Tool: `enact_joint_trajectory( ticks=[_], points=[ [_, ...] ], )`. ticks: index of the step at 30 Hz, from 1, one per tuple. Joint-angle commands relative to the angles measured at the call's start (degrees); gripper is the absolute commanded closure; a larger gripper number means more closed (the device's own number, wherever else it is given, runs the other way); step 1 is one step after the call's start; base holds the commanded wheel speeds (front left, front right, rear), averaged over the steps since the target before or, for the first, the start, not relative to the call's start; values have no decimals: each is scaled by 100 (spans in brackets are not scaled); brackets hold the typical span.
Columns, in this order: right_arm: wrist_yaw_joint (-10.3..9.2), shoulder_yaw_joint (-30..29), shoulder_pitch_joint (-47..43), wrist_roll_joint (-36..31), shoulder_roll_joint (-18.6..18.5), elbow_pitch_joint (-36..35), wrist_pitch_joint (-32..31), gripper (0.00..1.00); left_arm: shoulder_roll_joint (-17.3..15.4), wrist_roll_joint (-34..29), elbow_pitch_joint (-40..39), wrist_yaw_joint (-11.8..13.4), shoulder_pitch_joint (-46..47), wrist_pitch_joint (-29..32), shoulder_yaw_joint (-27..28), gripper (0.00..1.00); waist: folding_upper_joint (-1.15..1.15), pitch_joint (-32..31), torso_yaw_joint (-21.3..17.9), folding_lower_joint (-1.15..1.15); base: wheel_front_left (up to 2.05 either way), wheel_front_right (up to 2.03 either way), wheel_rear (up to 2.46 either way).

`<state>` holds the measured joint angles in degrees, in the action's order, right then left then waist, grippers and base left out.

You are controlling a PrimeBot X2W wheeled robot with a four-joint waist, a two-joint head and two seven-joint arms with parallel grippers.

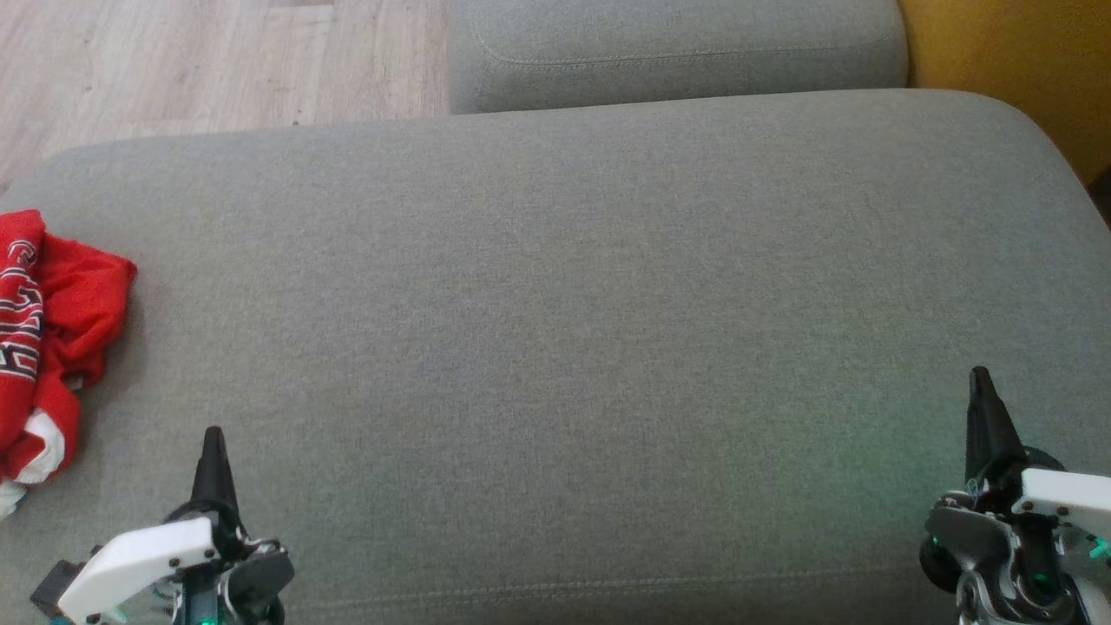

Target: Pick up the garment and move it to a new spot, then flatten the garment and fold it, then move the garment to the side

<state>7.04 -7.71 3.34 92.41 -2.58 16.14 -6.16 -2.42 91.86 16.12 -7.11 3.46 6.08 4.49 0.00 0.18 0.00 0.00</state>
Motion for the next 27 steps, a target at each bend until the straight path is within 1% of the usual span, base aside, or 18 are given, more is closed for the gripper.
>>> enact_joint_trajectory(
  ticks=[1, 27],
  points=[
    [45, 120, 284, -23, -30, -212, -32, 100, -45, 32, -209, -37, 272, 39, 201, 100, 0, 0, 0, 0, 0, 0, 0],
    [45, 120, 284, -23, -30, -212, -32, 100, -45, 32, -209, -37, 272, 39, 201, 100, 0, 0, 0, 0, 0, 0, 0]
  ],
)
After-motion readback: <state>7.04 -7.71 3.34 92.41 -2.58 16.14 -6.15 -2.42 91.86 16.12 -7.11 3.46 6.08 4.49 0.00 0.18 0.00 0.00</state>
